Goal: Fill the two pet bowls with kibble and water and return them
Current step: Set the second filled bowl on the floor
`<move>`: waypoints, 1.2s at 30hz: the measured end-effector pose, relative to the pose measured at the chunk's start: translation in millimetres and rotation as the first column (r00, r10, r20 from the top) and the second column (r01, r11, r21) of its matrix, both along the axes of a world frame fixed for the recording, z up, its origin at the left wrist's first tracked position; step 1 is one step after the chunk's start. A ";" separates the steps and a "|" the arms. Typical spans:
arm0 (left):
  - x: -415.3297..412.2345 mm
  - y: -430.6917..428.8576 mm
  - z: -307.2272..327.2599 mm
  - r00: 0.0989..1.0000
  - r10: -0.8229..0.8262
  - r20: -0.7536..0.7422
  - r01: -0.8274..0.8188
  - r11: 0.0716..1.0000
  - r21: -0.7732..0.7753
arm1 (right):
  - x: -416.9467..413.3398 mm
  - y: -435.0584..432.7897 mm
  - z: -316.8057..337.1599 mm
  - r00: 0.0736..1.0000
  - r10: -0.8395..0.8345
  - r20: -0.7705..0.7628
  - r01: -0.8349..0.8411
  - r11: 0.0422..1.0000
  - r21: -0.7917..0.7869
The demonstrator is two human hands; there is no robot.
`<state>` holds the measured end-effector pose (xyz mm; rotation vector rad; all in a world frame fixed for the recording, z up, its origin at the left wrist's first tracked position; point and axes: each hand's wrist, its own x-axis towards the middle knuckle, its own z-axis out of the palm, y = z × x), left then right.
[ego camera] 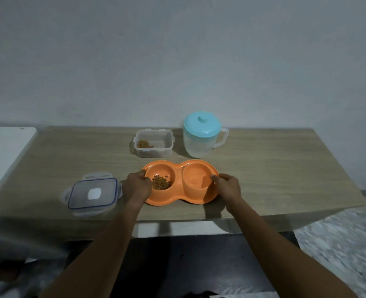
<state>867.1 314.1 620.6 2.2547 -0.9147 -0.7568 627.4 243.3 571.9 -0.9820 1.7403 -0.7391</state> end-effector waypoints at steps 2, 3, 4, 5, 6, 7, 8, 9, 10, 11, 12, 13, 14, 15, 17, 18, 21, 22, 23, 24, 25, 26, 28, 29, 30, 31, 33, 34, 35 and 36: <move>-1.9 -0.9 3.8 1.000 0.002 0.001 -0.002 1.000 -0.025 | -5.7 3.8 2.9 0.998 -0.020 0.059 0.020 1.000 0.008; -4.8 -0.5 6.8 1.000 -0.003 0.004 0.003 0.999 -0.040 | -10.4 7.0 5.7 0.996 -0.031 0.089 0.030 0.999 0.012; -9.0 0.2 11.1 1.000 -0.007 0.006 0.007 0.999 -0.049 | -16.5 9.8 8.4 0.993 -0.040 0.115 0.039 0.999 0.011; -13.9 0.9 15.8 1.000 -0.011 0.012 0.011 0.998 -0.056 | -23.6 12.1 10.8 0.990 -0.052 0.131 0.052 0.999 0.007; -19.9 0.7 21.1 1.000 -0.010 0.012 0.011 0.998 -0.067 | -31.9 14.0 13.4 0.987 -0.067 0.143 0.068 0.998 -0.004; -27.9 0.3 27.6 1.000 -0.005 0.002 0.006 0.997 -0.081 | -41.1 16.0 18.0 0.985 -0.081 0.154 0.084 0.996 -0.016; -38.4 -0.6 34.9 1.000 -0.001 -0.015 -0.001 0.995 -0.098 | -51.8 17.1 22.2 0.981 -0.091 0.170 0.098 0.995 -0.032; -51.4 -1.7 41.3 1.000 0.001 -0.024 -0.004 0.993 -0.117 | -65.2 18.0 27.0 0.978 -0.097 0.183 0.107 0.993 -0.043; -66.0 -2.0 47.8 1.000 -0.006 -0.028 0.002 0.991 -0.132 | -79.7 18.9 32.7 0.975 -0.096 0.202 0.109 0.993 -0.055; -80.4 -2.6 53.0 1.000 -0.017 -0.027 0.013 0.989 -0.148 | -95.0 18.8 38.6 0.971 -0.089 0.220 0.106 0.992 -0.068; -95.9 -2.8 58.7 0.999 -0.028 -0.020 0.024 0.986 -0.168 | -112.3 18.2 43.9 0.969 -0.083 0.234 0.105 0.991 -0.084; -112.5 -2.7 64.5 0.999 -0.033 -0.020 0.028 0.983 -0.183 | -131.2 18.2 50.4 0.966 -0.075 0.246 0.101 0.990 -0.097; -129.2 -3.4 69.5 0.999 -0.036 -0.025 0.030 0.979 -0.200 | -150.8 18.0 56.6 0.964 -0.070 0.257 0.101 0.988 -0.112; -151.1 -3.5 74.0 0.998 -0.044 -0.034 0.035 0.973 -0.226 | -175.3 19.0 64.0 0.960 -0.067 0.272 0.105 0.986 -0.129; -192.1 -3.6 82.6 0.996 -0.065 -0.055 0.048 0.963 -0.266 | -218.6 19.2 78.5 0.957 -0.050 0.287 0.100 0.981 -0.164; -215.3 -3.1 88.6 0.996 -0.070 -0.058 0.051 0.959 -0.278 | -241.7 18.9 86.2 0.955 -0.049 0.291 0.104 0.979 -0.175; -286.7 -2.2 102.0 0.994 -0.066 -0.092 0.034 0.949 -0.314 | -313.2 18.3 112.6 0.959 -0.034 0.281 0.098 0.971 -0.216; -310.2 -3.4 106.7 0.992 -0.075 -0.097 0.040 0.946 -0.321 | -337.5 16.2 120.3 0.962 -0.031 0.271 0.095 0.969 -0.227; -331.5 -5.7 110.2 0.991 -0.079 -0.104 0.041 0.944 -0.328 | -360.4 14.4 127.2 0.964 -0.033 0.263 0.096 0.967 -0.234; -355.5 -8.2 113.4 0.990 -0.084 -0.112 0.042 0.941 -0.335 | -386.2 12.8 134.1 0.967 -0.035 0.253 0.098 0.966 -0.240; -378.9 -10.8 114.9 0.988 -0.092 -0.124 0.044 0.939 -0.342 | -410.9 11.5 140.3 0.968 -0.038 0.247 0.101 0.963 -0.249; -400.0 -12.7 116.5 0.985 -0.104 -0.140 0.050 0.937 -0.346 | -433.0 9.4 144.6 0.969 -0.047 0.242 0.110 0.961 -0.254; -442.2 -18.7 118.3 0.976 -0.130 -0.174 0.063 0.935 -0.349 | -478.6 4.2 150.7 0.971 -0.073 0.230 0.136 0.952 -0.273; -463.5 -23.3 117.9 0.973 -0.142 -0.182 0.073 0.936 -0.344 | -502.1 1.5 152.9 0.970 -0.087 0.228 0.151 0.947 -0.283; -481.7 -28.2 117.5 0.970 -0.156 -0.188 0.085 0.937 -0.338 | -522.8 -1.6 153.1 0.969 -0.098 0.226 0.163 0.944 -0.286; -495.1 -32.5 117.5 0.966 -0.169 -0.195 0.097 0.938 -0.333 | -538.4 -4.5 152.6 0.968 -0.110 0.226 0.174 0.942 -0.286; -531.4 -46.7 117.0 0.958 -0.207 -0.198 0.136 0.937 -0.322 | -577.3 -9.9 149.6 0.961 -0.156 0.229 0.218 0.935 -0.278; -547.5 -55.0 116.4 0.954 -0.224 -0.197 0.153 0.934 -0.322 | -594.2 -13.3 147.3 0.957 -0.177 0.230 0.238 0.932 -0.274; -563.8 -64.0 116.1 0.950 -0.243 -0.198 0.171 0.932 -0.320 | -611.0 -17.1 145.1 0.953 -0.199 0.229 0.259 0.928 -0.268; -583.3 -75.8 115.2 0.944 -0.265 -0.198 0.193 0.927 -0.322 | -631.0 -21.7 142.8 0.948 -0.225 0.224 0.281 0.923 -0.264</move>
